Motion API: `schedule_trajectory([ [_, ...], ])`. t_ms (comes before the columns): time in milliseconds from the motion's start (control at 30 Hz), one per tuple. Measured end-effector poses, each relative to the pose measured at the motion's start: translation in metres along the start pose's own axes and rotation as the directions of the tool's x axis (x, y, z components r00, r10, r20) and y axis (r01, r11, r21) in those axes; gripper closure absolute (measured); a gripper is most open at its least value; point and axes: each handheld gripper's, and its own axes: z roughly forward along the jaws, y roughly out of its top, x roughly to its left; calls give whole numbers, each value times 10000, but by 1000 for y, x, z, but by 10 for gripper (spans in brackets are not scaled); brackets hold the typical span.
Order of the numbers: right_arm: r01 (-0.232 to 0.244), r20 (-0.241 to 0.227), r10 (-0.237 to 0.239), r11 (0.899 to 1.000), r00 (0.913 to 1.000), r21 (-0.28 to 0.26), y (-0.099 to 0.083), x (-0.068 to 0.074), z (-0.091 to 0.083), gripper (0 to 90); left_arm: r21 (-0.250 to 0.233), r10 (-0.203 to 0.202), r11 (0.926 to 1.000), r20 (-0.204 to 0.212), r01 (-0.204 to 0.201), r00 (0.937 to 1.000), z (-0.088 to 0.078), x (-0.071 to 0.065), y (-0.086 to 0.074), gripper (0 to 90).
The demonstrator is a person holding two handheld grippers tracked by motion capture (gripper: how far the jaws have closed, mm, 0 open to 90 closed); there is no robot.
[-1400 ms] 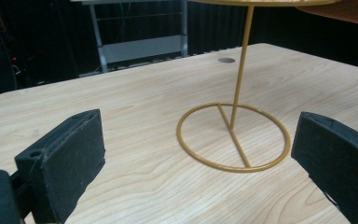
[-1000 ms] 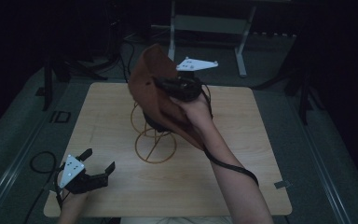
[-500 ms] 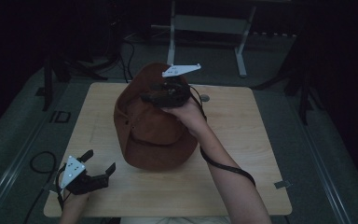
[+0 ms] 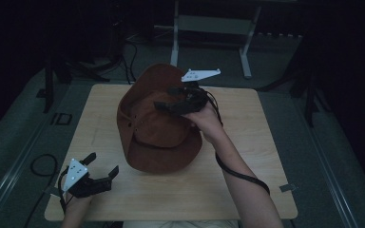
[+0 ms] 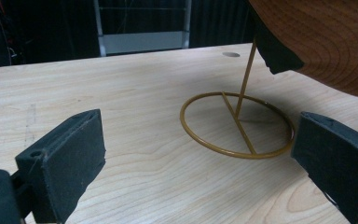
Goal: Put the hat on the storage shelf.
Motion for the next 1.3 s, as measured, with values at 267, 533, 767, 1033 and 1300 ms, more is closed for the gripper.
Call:
schedule_trajectory([
  [267,150,124,-150,9999,9998,35,-18,-6,-15,139,60,68,10000,-1,-68,10000,2,-1,-2,35],
  [533,188,825,-208,9995,9964,253,-38,-14,-35,144,206,61,9998,-32,-60,10000,3,0,-5,35],
  [767,137,1099,-154,9998,9938,159,-55,-21,-48,144,295,279,9992,-86,-277,9996,3,-3,-5,35],
  [1033,166,1544,-177,9998,9879,83,-88,-32,-68,146,331,168,9993,-29,-167,9999,4,-2,-6,35],
  [1300,112,1883,-194,9990,9819,441,-117,-44,-76,146,369,223,9991,36,-225,9997,5,-4,-6,35],
])
